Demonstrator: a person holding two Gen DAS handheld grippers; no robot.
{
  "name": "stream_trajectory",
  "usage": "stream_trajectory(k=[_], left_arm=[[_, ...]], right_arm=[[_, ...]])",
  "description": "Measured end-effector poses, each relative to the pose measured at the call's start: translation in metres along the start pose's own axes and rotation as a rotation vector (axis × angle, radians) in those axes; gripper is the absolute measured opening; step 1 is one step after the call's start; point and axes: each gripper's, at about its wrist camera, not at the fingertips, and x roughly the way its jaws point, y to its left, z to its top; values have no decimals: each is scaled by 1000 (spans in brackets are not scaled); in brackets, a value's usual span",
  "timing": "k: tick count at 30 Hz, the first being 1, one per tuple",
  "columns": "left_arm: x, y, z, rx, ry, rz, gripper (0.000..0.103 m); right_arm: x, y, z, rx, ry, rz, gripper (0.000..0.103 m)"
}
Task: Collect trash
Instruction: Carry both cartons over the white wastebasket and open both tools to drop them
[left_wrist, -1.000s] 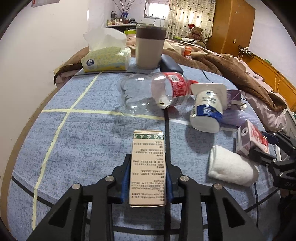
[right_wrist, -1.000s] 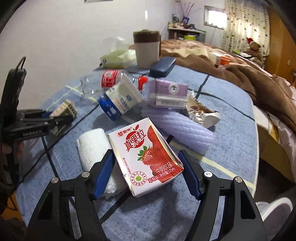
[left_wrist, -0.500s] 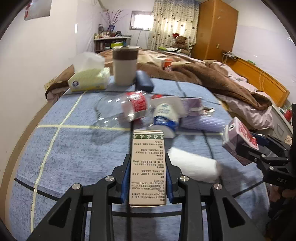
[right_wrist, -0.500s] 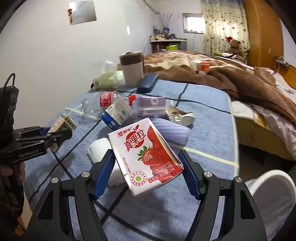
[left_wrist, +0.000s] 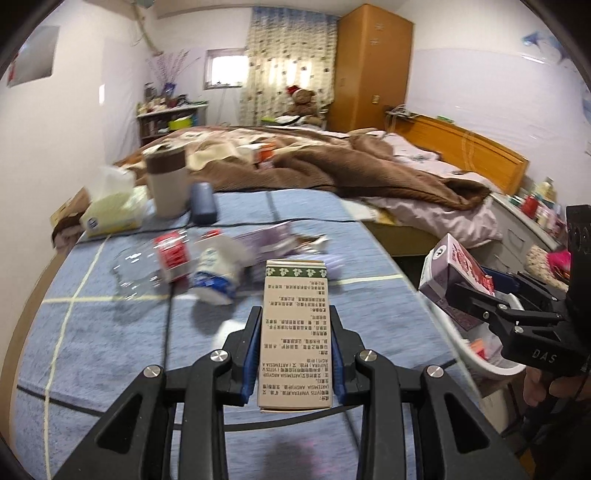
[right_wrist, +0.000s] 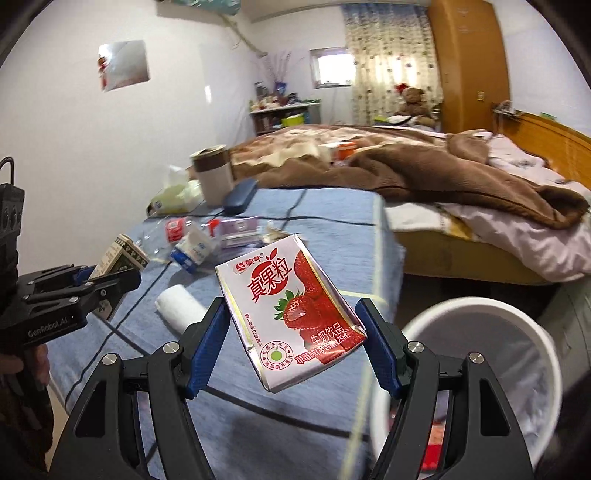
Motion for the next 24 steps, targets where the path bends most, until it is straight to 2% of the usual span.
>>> stream_trajectory(k=[13,24], left_arm=[[12,-82,17,128,-18,-137,33],[35,-150,22,208,3,-232,33]], right_arm=[[-35,-55,-12,121,-39,-182,71],[-36,-97,-32,210,13,-323,71]])
